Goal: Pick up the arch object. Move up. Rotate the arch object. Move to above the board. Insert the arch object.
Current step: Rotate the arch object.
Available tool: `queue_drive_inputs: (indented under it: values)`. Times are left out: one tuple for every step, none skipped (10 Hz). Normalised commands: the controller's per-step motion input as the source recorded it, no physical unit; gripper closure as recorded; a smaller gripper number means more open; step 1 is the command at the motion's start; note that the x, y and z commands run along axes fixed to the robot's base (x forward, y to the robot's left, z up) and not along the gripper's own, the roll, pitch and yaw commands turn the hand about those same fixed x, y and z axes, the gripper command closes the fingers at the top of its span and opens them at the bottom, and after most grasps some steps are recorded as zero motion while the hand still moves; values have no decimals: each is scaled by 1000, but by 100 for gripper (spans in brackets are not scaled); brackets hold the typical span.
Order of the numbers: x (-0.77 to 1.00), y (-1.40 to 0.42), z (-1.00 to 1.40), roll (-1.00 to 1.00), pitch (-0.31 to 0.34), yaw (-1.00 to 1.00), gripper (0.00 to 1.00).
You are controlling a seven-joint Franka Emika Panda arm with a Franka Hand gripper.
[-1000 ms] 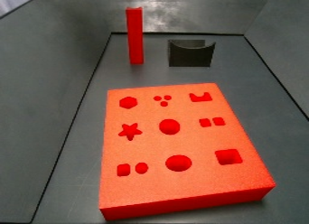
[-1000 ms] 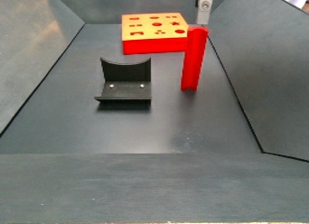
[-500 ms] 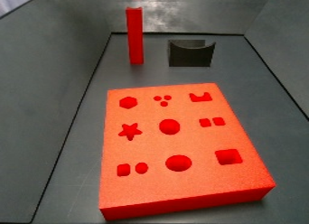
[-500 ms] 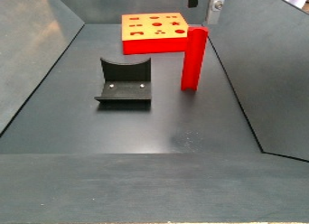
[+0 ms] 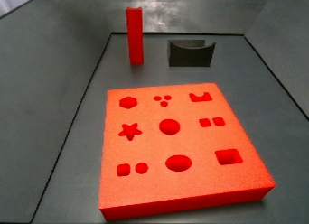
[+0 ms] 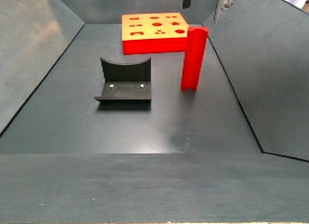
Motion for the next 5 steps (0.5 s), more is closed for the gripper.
queue_drive_inputs:
  values:
    - [17, 3, -10, 7, 22, 1000, 0]
    - [17, 2, -10, 8, 23, 1000, 0]
    - [17, 2, -10, 8, 25, 1000, 0]
    - [17, 2, -10, 9, 28, 1000, 0]
    - [17, 2, -10, 10, 30, 1000, 0]
